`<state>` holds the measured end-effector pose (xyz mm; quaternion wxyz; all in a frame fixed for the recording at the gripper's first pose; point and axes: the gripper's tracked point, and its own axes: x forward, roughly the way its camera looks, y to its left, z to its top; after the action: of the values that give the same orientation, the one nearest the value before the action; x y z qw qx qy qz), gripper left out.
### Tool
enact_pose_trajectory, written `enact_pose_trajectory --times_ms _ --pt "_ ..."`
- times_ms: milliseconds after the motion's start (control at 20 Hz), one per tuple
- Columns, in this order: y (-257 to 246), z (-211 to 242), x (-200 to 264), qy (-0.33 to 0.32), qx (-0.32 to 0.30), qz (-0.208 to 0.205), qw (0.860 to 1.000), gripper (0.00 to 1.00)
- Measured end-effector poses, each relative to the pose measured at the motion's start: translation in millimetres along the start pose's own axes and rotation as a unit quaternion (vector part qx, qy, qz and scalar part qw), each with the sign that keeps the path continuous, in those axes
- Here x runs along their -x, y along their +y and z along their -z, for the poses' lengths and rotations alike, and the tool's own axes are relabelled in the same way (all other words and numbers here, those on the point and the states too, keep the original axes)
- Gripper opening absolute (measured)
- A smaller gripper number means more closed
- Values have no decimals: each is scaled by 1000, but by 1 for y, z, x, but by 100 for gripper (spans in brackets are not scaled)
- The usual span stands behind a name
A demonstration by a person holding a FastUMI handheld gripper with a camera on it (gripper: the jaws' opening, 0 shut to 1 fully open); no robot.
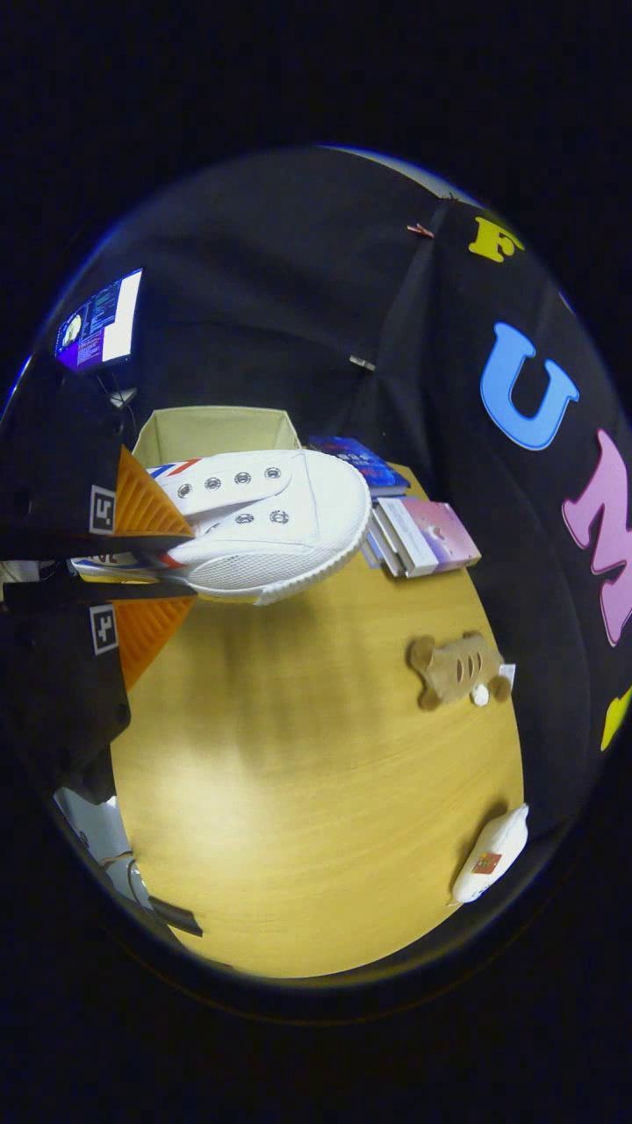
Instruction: Open the storage box then place both shoes into the box .Put the left shoe in first, then the right shoe, with the right side of both shoes facing outward in a uniform manner.
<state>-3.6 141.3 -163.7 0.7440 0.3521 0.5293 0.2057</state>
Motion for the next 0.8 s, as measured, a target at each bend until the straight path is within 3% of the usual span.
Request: enact_pose_trajectory --times_ms 150,350,800 --pt "59 8 -17 11 7 -20 1000 14" --pt "103 28 -59 44 27 19 998 14" --pt "125 53 -136 98 45 88 990 14"
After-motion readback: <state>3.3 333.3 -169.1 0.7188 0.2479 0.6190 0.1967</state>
